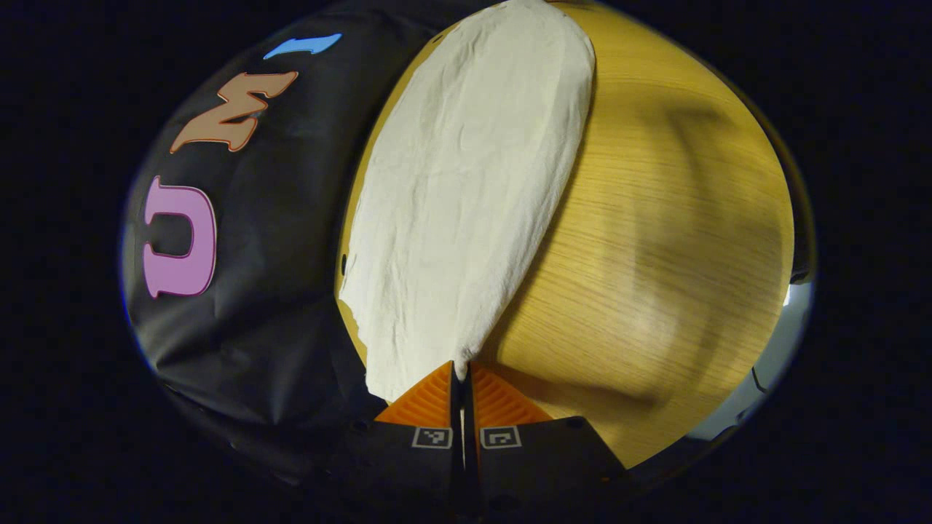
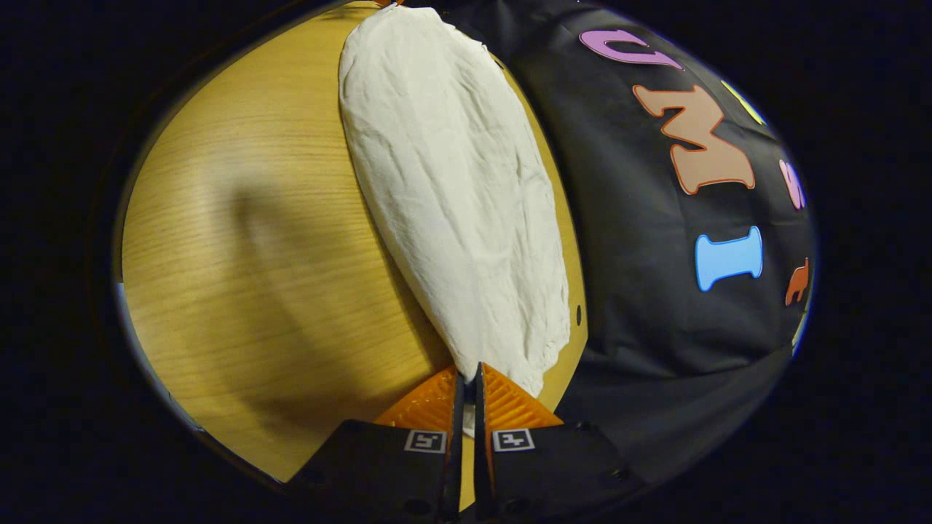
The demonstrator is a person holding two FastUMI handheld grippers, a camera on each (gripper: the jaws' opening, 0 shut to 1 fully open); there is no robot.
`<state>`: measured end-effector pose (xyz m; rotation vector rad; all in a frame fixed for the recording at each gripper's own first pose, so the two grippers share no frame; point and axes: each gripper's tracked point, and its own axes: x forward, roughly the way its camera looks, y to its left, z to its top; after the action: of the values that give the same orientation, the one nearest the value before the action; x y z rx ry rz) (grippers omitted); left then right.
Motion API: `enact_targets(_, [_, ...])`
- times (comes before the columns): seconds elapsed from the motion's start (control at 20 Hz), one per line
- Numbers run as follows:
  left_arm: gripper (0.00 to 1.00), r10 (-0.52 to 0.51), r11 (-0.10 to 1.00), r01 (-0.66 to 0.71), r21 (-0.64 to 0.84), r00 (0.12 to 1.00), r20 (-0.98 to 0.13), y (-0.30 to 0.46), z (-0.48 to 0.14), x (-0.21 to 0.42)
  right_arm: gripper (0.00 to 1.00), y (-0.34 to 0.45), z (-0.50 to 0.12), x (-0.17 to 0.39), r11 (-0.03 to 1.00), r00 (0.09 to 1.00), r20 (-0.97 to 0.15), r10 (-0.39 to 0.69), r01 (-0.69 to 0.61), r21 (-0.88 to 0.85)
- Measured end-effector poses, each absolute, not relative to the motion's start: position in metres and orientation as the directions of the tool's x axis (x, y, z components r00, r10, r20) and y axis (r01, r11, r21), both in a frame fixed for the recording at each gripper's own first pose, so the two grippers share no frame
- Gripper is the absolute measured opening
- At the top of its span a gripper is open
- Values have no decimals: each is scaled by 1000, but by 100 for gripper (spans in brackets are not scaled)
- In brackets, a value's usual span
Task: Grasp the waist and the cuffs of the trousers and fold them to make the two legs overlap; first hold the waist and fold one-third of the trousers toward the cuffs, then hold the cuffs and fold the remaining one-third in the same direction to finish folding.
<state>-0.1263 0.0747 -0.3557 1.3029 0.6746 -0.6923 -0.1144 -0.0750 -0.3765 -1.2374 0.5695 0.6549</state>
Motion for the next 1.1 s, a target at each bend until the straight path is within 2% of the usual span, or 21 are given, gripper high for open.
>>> enact_targets(0.05, [0,-72,140,768,625,637,-767,75,-349,-121,12,-75,-371,-110,210,700,-700,143,-713,-670])
enact_targets(0.1, [0,-68,147,755,638,652,-755,74,-342,-113,9,-75,-365,-107,231,708,-691,142,-703,-673])
enact_targets(0.2, [0,-43,174,729,662,678,-734,74,-329,-102,12,-75,-349,-95,275,736,-663,138,-671,-689])
enact_targets(0.25, [0,-31,193,716,671,688,-725,76,-322,-93,9,-74,-342,-88,301,750,-647,136,-654,-694])
enact_targets(0.4, [0,3,233,675,700,719,-695,75,-303,-66,9,-72,-326,-64,368,778,-611,144,-615,-697])
enact_targets(0.7, [0,7,300,579,758,793,-609,64,-254,-3,9,-63,-291,-10,443,827,-548,124,-540,-716])
enact_targets(0.8, [0,-7,349,552,758,810,-586,59,-245,19,9,-61,-282,9,457,843,-526,112,-514,-726])
enact_targets(1.1, [0,-71,366,529,766,836,-543,34,-243,97,9,-54,-272,60,485,868,-496,22,-443,-754])
